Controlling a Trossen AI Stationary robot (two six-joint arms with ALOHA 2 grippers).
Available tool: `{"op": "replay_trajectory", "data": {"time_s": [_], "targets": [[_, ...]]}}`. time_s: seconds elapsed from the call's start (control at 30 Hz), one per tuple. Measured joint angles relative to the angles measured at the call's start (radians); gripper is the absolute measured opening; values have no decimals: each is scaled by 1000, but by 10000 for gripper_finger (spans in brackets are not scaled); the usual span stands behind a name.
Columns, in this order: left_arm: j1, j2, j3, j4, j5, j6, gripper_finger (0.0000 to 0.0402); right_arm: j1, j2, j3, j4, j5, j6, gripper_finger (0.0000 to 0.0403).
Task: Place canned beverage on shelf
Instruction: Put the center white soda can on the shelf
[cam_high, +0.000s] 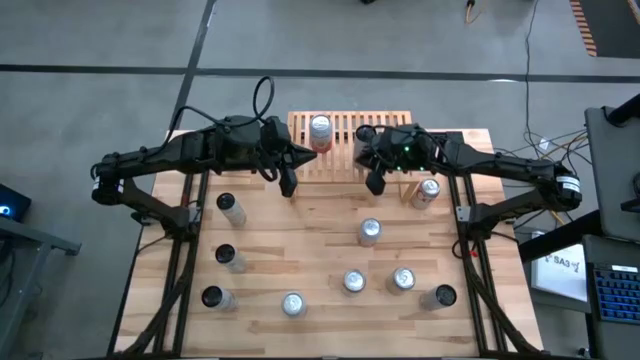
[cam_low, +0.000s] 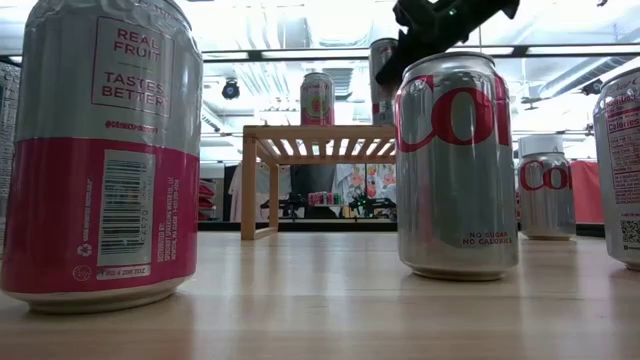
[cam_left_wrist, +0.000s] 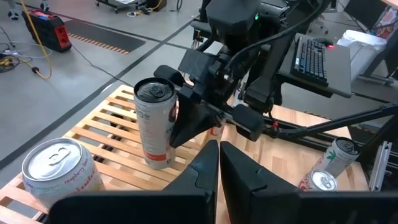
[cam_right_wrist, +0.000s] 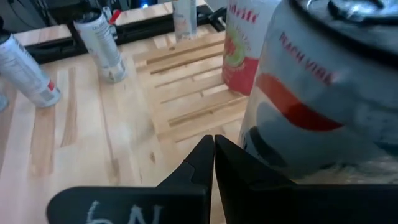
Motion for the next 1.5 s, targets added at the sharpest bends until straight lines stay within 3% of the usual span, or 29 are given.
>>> {"op": "replay_trajectory", "data": {"time_s": [0.5,1.5], "targets": [[0,0,0,0,0,0,0,0,-21,1,-85,-36,-2,9],[1,0,0,0,-1,0,0,-77,14,1,15,-11,-18,9]]}}
